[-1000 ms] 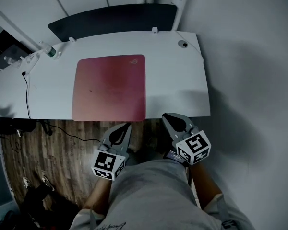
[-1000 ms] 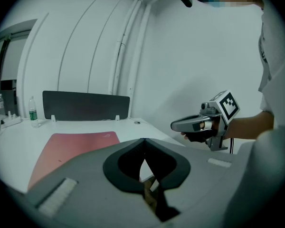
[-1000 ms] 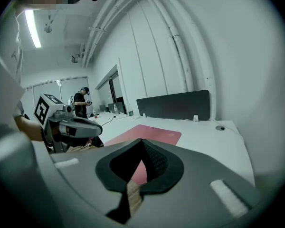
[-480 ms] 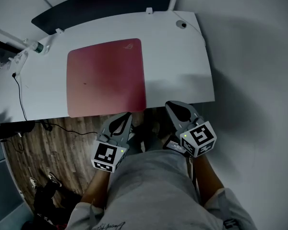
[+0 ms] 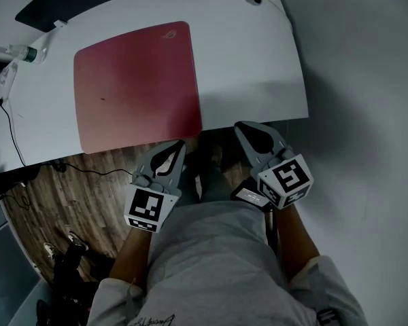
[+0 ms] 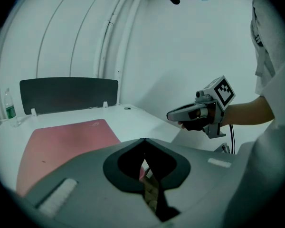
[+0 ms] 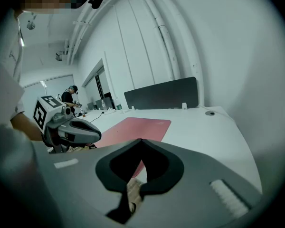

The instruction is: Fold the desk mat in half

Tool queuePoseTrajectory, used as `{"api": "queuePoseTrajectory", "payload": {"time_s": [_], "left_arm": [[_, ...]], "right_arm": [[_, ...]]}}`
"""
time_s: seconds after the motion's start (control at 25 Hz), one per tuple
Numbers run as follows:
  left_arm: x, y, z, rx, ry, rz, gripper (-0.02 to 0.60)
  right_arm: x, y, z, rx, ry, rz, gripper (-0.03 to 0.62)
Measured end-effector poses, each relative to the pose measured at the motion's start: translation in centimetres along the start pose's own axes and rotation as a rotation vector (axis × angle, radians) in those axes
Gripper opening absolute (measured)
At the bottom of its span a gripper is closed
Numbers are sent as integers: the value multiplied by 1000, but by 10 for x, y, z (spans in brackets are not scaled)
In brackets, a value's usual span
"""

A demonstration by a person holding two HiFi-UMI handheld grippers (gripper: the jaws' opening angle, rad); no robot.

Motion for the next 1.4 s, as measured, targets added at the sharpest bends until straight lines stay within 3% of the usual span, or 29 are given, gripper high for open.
{"api": "queuePoseTrajectory", "payload": {"time_s": [0.8,1.12,1.4], "left_arm": [[-13,-60,-49,-131,-2,-16,44],[-19,-95,-70,-254,41,-128,107],[-23,-120,-92,-321,95,-275,143]], "right_arm": [[7,-53,-24,-67,47,-41,8],[7,-69,-23,-89,61,-71,8],[9,-83,-30,-78,78,-85,8]]}}
Point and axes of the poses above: the fingertips, and each gripper's own axes: z backward along the fingers, x to its right, y out of its top, the point moved 1 cm from there along z, backward along the fingers, and after that the axes turned 12 degrees about z, right-handed, at the moved point
